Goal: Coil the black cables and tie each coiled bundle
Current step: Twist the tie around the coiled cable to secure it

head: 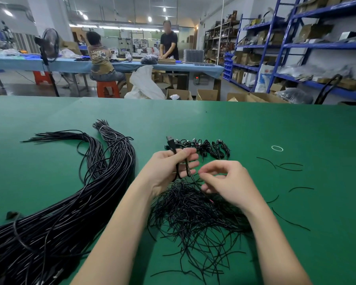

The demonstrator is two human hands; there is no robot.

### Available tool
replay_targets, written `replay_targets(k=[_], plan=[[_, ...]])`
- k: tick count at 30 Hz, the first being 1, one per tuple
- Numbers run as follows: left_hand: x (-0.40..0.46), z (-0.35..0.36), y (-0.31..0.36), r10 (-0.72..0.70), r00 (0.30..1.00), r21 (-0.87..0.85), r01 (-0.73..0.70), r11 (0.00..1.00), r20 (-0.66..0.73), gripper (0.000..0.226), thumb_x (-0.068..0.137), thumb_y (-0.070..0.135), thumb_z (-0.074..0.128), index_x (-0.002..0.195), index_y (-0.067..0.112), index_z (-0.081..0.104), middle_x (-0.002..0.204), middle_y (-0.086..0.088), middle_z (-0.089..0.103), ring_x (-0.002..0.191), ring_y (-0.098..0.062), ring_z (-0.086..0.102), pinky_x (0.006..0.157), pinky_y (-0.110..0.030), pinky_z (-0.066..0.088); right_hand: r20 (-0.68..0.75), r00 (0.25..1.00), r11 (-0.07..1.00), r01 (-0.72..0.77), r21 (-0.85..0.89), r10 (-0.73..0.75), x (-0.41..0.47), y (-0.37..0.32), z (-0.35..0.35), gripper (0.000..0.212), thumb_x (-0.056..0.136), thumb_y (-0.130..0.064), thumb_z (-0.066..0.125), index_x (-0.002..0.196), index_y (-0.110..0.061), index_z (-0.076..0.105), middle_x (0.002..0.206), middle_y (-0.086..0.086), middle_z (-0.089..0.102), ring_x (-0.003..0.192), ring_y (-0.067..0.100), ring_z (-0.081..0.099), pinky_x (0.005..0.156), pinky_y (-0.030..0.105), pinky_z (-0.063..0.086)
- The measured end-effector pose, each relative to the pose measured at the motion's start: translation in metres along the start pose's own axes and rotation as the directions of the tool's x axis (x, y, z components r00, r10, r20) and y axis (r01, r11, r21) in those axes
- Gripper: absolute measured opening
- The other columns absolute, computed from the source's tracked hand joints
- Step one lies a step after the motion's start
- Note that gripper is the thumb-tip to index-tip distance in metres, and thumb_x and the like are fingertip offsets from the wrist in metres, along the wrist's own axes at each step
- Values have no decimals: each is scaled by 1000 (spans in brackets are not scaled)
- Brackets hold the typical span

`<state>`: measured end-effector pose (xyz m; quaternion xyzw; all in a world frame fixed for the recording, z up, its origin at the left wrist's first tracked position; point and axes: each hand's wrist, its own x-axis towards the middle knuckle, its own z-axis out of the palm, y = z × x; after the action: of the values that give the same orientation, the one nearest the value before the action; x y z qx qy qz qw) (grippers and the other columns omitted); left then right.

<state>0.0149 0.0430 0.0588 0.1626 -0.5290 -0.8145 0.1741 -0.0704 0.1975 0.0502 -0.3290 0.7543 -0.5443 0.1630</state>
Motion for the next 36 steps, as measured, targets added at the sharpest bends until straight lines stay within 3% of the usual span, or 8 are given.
replay_targets(k=[4,8,13,18,24,27,32,36], plan=[[1,-4,3,28,999,-24,-29,999,-18,24,97,14,60,111,-3,69,105,-16,75,93,-24,75,78,-32,62,189,978,968,-131,213,90,-2,-1,-8,11,95,-20,72,100,-12,77,89,4,79,62,11,70,59,23,58],[0,-2,2,33,999,-25,-34,999,-22,24,98,14,58,112,-2,68,104,-15,76,94,-24,75,76,-31,62,239,969,991,-82,105,55,1,3,-4,9,89,-20,78,96,-16,79,84,4,79,52,6,53,48,17,44],[0,0,2,47,999,-36,-47,998,-10,25,100,14,55,114,-3,67,101,-14,76,94,-25,74,80,-32,62,151,986,984,-99,150,76,4,12,5,5,90,-8,74,93,-11,76,72,0,71,55,4,56,50,17,48],[-1,4,-1,68,998,42,-68,997,19,22,101,11,53,110,-4,66,100,-17,75,92,-24,75,81,-31,61,2,998,980,-57,190,57,10,19,13,5,94,-12,70,94,-15,74,59,-6,65,53,6,61,54,19,53],[-2,7,-2,100,994,50,-102,993,45,18,98,12,59,107,-1,69,93,-12,76,88,-21,75,72,-22,58,-42,998,983,-31,181,40,13,25,18,6,87,-11,76,85,-17,77,62,-1,69,56,14,68,62,30,62],[-1,6,-2,111,993,52,-112,992,30,15,97,12,60,100,1,70,87,-8,75,86,-20,75,70,-22,58,-122,992,996,38,85,-28,13,29,21,8,88,-17,77,82,-23,76,68,-2,72,57,13,71,61,33,63],[1,4,-2,105,994,39,-106,994,29,17,99,13,57,100,1,68,78,-3,71,77,-16,73,60,-19,53,-142,963,971,214,-103,-227,11,29,19,11,91,-22,74,87,-31,70,86,-19,72,76,3,67,70,17,56],[1,3,-3,74,987,97,-88,991,140,19,104,13,46,97,2,60,67,1,49,59,-12,53,67,-28,43,-177,976,962,164,217,-126,14,19,13,17,96,-30,69,112,-35,65,108,-18,69,98,8,69,90,31,56]])
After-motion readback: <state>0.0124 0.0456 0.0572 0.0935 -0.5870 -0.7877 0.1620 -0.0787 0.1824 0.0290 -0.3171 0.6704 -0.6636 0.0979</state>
